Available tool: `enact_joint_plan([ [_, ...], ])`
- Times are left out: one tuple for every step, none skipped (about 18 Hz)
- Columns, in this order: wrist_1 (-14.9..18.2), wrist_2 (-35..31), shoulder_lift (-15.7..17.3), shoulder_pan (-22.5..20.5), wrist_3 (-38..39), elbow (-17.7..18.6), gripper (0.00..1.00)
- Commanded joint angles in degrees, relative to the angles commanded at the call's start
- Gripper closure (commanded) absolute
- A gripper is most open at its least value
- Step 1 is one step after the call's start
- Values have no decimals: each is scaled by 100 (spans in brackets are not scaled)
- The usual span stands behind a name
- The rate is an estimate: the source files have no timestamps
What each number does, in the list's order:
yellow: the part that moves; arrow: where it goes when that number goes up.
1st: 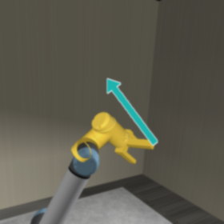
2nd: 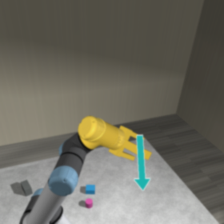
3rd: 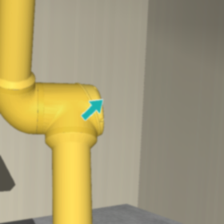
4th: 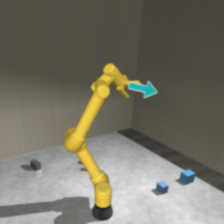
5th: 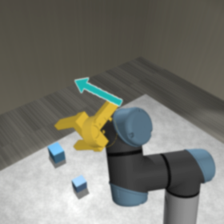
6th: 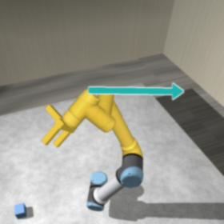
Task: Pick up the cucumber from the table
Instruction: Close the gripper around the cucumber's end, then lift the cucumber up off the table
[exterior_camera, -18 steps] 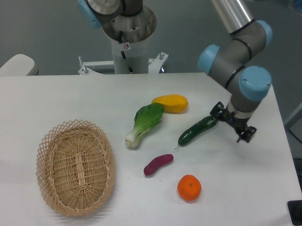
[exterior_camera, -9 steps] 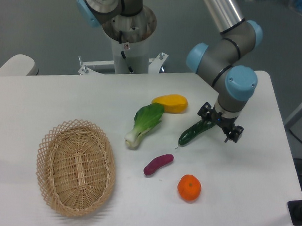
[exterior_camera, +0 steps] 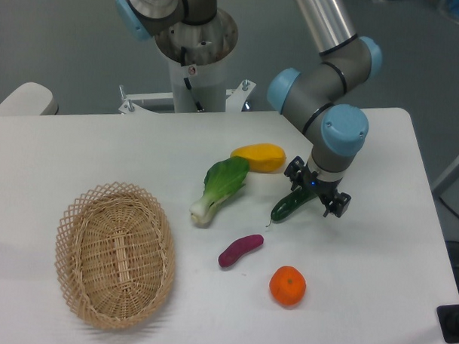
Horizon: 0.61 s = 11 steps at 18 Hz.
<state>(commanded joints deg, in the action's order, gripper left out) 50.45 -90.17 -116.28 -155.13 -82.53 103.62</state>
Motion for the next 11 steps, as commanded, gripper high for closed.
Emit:
enact_joint_plan([
  [-9,9,0,0,-9,-9,0],
  [-17,0,-9,0,-35,-26,1],
  [-26,0,-9,0,-44,-35,11],
  [-26,0,-9,0,-61,-52,27],
  [-18,0,-9,-9,-88,-70,37],
  [-18,-9,-9,-9,-97,-79,44],
  [-18,-18,-9,-9,-97,-79,49],
  [-9,-18,-18,-17,-105,-88,56],
  [0,-26,-9,-26,-140,-97,65],
  [9,-35,-9,-26,-167,-123,69],
  [26,-44,-9,-26,-167,-158,74],
])
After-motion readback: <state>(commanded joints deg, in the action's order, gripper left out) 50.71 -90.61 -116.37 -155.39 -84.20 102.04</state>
